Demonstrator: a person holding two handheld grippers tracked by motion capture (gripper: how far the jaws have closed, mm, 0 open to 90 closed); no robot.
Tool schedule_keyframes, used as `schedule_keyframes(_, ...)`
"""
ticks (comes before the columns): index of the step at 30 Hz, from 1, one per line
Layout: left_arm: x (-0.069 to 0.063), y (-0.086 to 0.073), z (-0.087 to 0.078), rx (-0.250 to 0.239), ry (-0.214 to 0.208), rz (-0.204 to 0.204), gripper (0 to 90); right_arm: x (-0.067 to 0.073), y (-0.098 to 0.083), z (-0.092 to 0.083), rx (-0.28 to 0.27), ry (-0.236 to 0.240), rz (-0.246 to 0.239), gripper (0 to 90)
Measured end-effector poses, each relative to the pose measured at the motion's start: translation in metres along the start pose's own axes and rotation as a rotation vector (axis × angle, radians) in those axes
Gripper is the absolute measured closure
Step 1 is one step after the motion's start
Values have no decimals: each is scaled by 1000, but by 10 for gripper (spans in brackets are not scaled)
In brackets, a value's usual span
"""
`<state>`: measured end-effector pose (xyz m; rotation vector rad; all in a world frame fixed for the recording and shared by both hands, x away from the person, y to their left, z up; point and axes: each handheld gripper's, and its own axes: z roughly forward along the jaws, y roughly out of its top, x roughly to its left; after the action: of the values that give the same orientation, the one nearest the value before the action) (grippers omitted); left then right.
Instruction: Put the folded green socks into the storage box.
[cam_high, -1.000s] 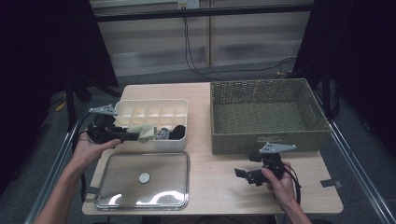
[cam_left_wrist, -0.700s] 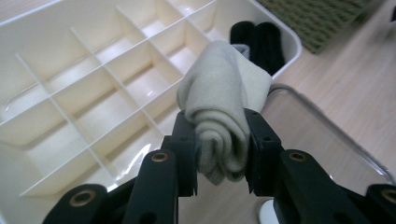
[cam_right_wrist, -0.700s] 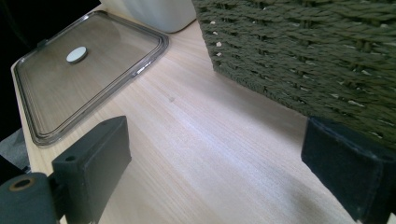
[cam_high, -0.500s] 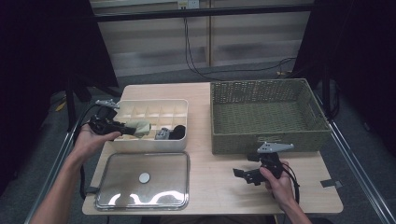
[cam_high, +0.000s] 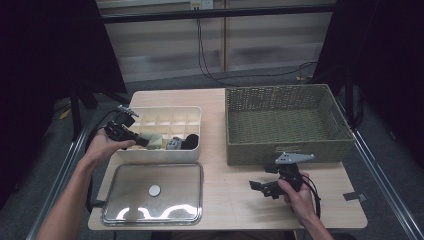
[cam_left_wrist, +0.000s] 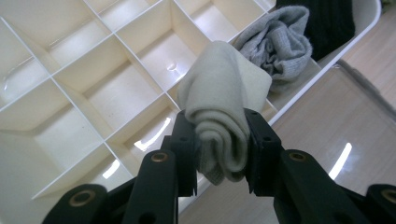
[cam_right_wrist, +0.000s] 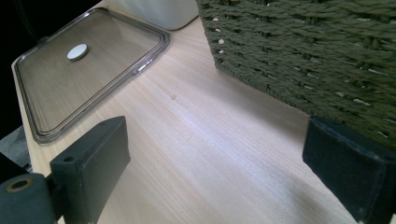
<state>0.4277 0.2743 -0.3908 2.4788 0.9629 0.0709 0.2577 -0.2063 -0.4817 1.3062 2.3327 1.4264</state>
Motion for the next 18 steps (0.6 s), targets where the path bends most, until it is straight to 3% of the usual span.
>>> schedule_keyframes(5,-2,5,8,43,13,17,689,0,0,1,2,-1,5,69)
schedule_keyframes(8,-5,8,15,93,28,30,689,0,0,1,2,-1,4,69)
schedule_keyframes(11,-6,11,20,97,40,40,689,-1,0,1,0,0,8,69)
schedule_keyframes(18,-7,17,31,165,73,45,690,1,0,2,9,4,1,69)
